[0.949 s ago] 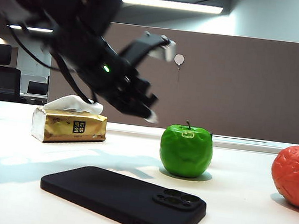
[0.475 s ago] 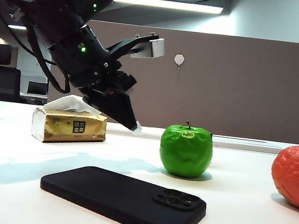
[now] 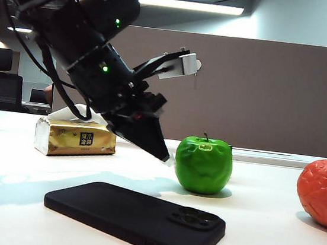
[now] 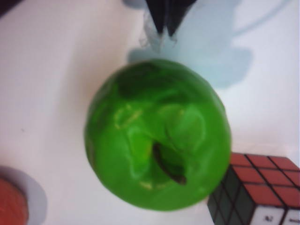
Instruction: Move all the fruits on the tabletop near the face of the Rubik's cube that has the color most similar to each fruit.
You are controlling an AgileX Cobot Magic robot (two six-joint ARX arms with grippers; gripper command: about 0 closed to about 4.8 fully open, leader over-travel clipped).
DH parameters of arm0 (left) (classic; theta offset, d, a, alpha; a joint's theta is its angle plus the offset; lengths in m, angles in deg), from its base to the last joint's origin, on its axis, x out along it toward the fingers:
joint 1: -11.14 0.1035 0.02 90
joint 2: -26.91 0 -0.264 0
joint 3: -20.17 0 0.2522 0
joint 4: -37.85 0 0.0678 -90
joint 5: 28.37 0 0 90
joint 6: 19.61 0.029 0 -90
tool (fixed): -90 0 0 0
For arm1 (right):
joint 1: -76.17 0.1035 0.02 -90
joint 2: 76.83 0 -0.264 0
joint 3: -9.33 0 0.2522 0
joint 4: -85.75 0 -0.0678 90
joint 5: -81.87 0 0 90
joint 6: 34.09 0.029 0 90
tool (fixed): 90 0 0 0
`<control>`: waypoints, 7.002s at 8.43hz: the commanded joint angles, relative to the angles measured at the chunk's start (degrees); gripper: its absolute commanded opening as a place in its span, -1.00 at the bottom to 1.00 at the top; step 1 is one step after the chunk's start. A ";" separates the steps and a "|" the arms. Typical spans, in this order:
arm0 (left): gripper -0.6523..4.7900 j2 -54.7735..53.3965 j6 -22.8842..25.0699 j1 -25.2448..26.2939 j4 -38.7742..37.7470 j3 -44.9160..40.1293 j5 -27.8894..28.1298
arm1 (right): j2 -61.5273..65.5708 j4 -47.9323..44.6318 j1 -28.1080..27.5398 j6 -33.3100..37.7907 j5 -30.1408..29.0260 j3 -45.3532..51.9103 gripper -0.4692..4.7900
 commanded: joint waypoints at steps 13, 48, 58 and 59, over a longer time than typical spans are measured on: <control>-0.78 -6.62 -5.97 -3.10 9.42 0.61 2.64 | -0.04 2.08 0.02 0.04 -6.78 -0.33 -0.83; -0.78 60.92 -15.12 8.85 -32.02 1.27 19.21 | 3.91 -14.27 0.04 2.78 -3.15 5.38 1.00; -0.78 63.41 -15.19 8.83 -38.23 1.20 21.75 | -1.46 -15.12 13.57 4.85 6.43 17.44 1.00; -0.78 63.39 -15.12 8.83 -38.21 1.20 21.75 | -1.46 -15.10 13.66 6.34 7.23 17.64 1.00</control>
